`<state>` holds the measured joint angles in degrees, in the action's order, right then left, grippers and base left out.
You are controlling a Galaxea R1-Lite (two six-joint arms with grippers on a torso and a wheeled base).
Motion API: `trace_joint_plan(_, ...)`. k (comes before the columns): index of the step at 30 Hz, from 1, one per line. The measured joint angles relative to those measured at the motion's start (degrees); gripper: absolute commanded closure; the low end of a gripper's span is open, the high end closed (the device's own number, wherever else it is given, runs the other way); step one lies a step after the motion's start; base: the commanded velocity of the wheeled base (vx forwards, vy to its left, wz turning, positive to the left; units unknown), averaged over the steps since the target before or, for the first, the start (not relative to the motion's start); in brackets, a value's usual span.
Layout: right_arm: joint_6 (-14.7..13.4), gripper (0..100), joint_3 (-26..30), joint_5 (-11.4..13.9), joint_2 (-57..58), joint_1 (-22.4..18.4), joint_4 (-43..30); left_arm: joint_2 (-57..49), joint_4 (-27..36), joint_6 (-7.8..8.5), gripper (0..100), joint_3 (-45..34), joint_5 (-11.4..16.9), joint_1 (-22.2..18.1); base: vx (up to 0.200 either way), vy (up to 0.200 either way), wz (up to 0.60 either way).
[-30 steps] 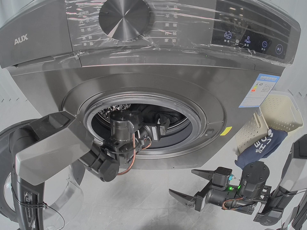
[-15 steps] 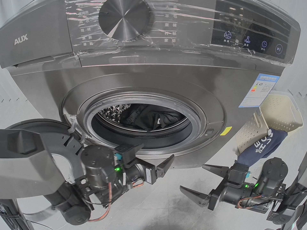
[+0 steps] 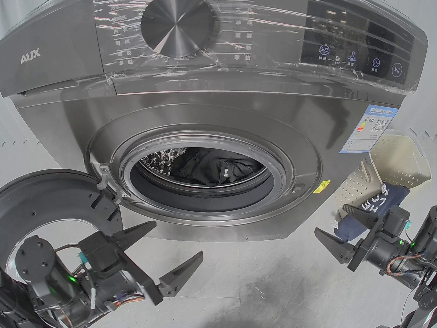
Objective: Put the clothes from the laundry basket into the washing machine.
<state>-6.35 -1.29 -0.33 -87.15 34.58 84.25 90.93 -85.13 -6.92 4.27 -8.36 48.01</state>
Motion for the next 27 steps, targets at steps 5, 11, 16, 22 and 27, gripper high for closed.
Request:
trace_joint_plan(5, 0.15, 0, 0.24, -0.07, 6.1, -2.89, -6.73, -7.55, 2.72, 0.35, 0, -2.67, -0.61, -0.96, -0.2, 0.0, 0.0)
trace_joint_plan(11, 0.3, 0, 0.3, -1.08, 16.01, -5.88, -20.31, -18.03, 10.46, 0.91, 0, -3.19, -0.8, -4.66, -0.2, 0.0, 0.0)
trace_joint_plan(16, 0.39, 0, 0.3, -3.34, 23.37, -7.89, -26.48, -27.06, 18.32, 1.13, 0, -3.28, -0.2, -8.48, -0.2, 0.0, 0.0)
trace_joint_plan(22, 0.74, 0, 0.3, -4.71, 31.72, -11.69, -33.01, -38.79, 32.0, 1.43, 0, -3.28, 3.22, -14.67, -0.2, 0.0, 0.0)
trace_joint_plan(27, 1.9, 0, 0.3, -4.78, 39.55, -15.57, -41.3, -48.48, 42.57, 2.13, 0, -3.25, 6.23, -20.68, -0.08, 0.0, 0.0)
